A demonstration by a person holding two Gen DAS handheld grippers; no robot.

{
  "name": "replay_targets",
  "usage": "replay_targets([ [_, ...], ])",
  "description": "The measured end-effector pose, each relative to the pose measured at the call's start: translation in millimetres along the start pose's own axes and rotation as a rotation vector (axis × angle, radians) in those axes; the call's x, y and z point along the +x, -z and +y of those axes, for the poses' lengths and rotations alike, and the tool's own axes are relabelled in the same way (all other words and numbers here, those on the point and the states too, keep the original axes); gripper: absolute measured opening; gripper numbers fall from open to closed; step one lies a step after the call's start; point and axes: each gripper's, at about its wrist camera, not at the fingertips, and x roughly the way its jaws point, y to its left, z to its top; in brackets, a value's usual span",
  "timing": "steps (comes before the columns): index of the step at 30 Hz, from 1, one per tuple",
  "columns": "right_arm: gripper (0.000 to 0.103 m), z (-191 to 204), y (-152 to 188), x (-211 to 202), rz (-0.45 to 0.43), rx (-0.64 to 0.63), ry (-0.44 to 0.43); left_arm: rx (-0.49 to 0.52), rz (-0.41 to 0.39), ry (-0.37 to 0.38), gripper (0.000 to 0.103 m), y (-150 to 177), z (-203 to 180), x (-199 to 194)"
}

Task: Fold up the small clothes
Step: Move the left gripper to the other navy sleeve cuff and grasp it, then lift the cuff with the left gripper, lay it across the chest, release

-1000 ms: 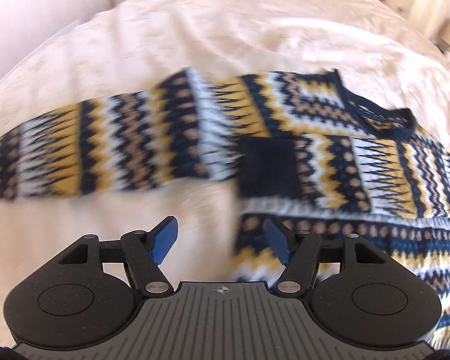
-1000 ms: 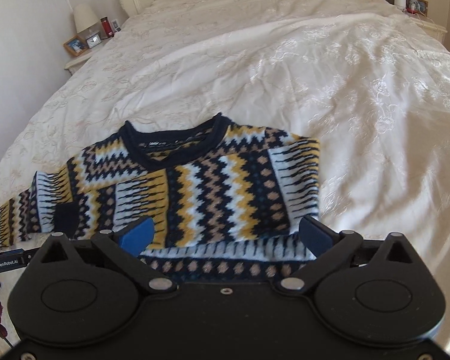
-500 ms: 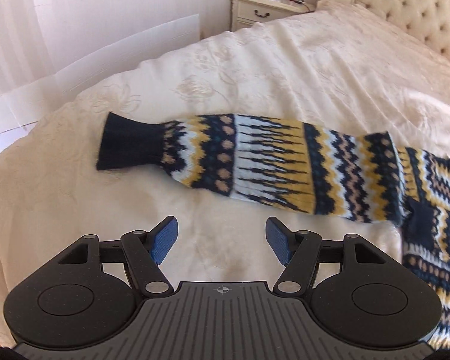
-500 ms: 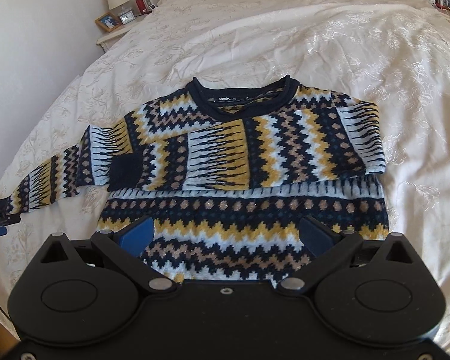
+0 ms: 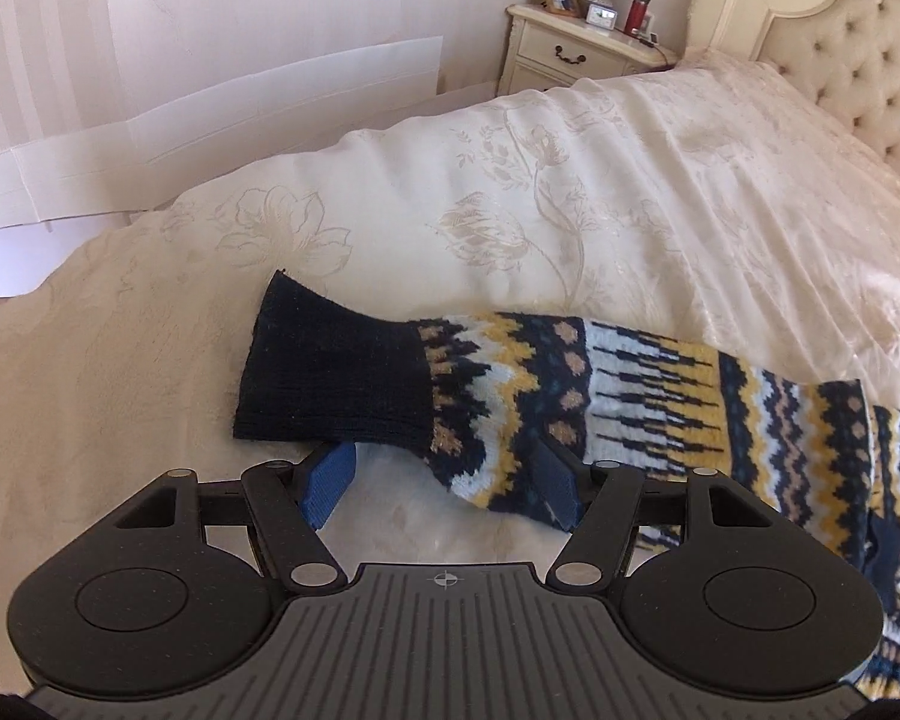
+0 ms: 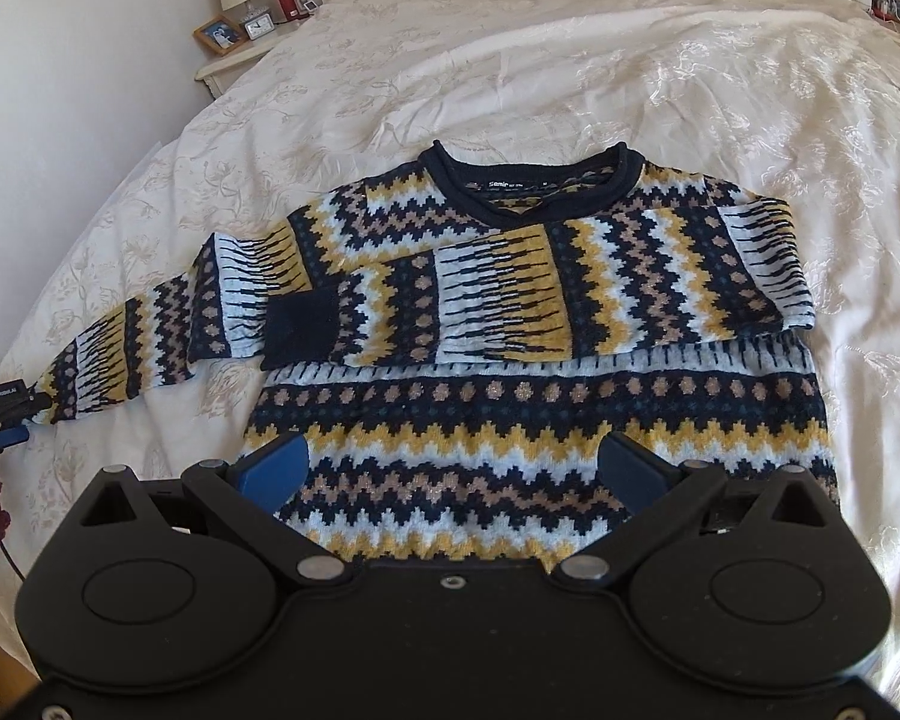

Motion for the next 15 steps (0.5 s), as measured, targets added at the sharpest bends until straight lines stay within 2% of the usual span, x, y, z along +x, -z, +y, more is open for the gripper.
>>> replay_targets([
  [6,0.102,9,2,3,0.021,-0.01,0.003,-0.092,-0.017,0.029,0.063,-17,11,12],
  [8,0.102,10,0,6,0.029,-0.013,0.0,-0.108,-0.014,0.051,0.051,-20,12,14],
  [9,0.102,10,0,7,0.032,-0.013,-0.001,-0.106,-0.012,0.06,0.029,-21,12,14],
  [10,0.102,10,-1,8,0.033,-0.011,-0.003,-0.099,-0.011,0.059,0.013,-23,12,13],
  [15,0.102,5,-5,12,0.036,0.014,-0.015,-0.079,-0.11,0.04,0.006,-34,9,-14],
])
